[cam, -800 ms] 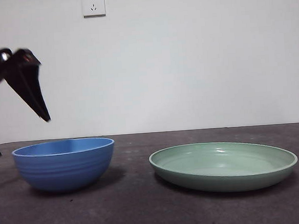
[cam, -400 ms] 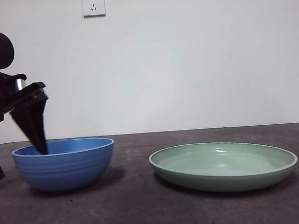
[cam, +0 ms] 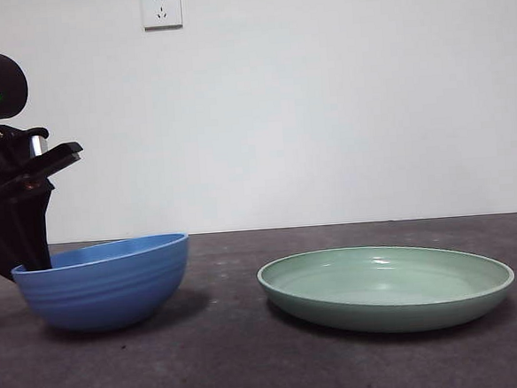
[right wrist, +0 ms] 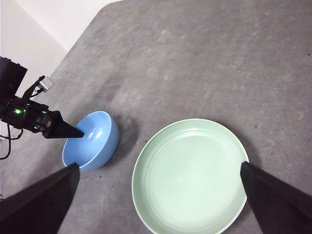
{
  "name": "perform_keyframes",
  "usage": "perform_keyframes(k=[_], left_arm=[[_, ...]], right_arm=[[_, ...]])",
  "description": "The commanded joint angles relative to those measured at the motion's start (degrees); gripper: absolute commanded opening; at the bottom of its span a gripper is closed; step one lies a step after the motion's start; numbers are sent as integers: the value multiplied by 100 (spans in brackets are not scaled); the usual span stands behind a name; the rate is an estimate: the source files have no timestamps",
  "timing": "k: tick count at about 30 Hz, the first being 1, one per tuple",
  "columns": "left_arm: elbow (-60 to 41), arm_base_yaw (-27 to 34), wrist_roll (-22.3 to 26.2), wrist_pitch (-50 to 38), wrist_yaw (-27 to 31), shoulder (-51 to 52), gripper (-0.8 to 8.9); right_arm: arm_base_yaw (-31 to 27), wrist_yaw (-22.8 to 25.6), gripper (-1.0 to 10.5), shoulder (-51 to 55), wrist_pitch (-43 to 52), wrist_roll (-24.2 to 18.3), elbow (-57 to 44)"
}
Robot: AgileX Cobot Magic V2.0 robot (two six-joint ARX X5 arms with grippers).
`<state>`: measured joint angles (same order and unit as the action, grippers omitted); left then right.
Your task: Pick up the blue bowl, put it on the green plate, put it on desk
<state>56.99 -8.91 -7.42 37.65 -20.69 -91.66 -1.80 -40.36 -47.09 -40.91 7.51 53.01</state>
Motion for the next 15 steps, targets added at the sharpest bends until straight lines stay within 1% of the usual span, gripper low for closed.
perform_keyframes(k=[1,5,8,12,15], left_arm=[[170,-13,-9,-17,33,-74,16],[341,-46,-26,92,33,-74,16],[680,-144,-103,378,42,-74,16],[1351,-501,-260,837,341,-92,16],[1961,-892,-271,1147,448,-188,16]], right_arm=[[17,-7,551,-37,59,-74,87],[15,-4,550,-37,57,-236,87],[15,-7,550,-22,-4,-234,105],[15,-4,550,52,-308,-264,173],[15,7,550,120,-702,-498,256]])
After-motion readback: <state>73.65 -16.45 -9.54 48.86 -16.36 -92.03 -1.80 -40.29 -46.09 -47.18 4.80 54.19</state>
